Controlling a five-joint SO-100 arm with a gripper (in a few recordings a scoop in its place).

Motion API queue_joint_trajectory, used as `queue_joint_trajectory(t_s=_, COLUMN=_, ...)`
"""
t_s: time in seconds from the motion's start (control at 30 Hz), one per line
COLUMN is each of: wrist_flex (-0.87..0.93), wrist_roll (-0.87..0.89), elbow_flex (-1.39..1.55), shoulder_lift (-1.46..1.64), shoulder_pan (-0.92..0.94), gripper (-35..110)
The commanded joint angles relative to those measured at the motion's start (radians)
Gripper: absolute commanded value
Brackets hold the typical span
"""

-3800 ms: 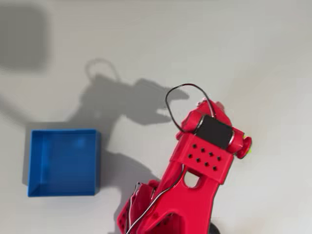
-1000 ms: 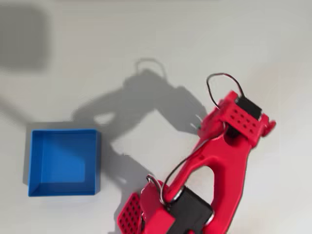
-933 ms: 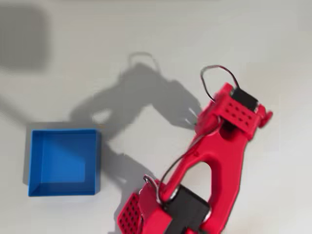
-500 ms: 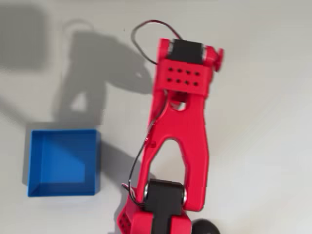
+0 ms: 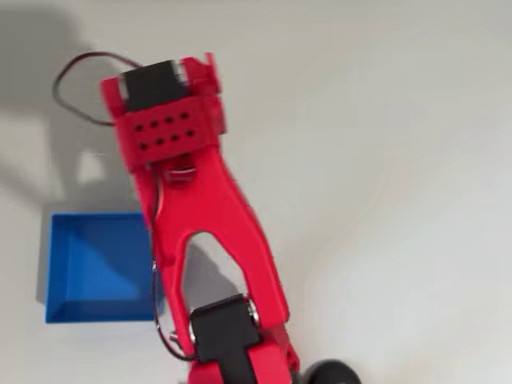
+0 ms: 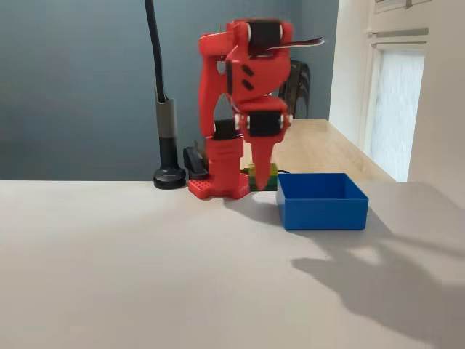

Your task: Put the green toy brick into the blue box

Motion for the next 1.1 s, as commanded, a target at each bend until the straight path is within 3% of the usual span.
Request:
queue_joint_trajectory(t_s=0.0, wrist_flex=0.035, wrist_roll=0.043, elbow_flex=-0.066, shoulder_lift=0.051, shoulder_pan=-0.147, gripper=0)
queue_joint_trajectory(t_s=0.6, wrist_flex=0.063, wrist_roll=0.189, elbow_flex=0.025, shoulder_lift=0.051, shoulder_pan=-0.638, gripper=0)
queue_joint_trajectory(t_s=1.07, wrist_flex=0.058, wrist_roll=0.181, elbow_flex=0.08, shoulder_lift=0.035, shoulder_pan=-0.712, gripper=0)
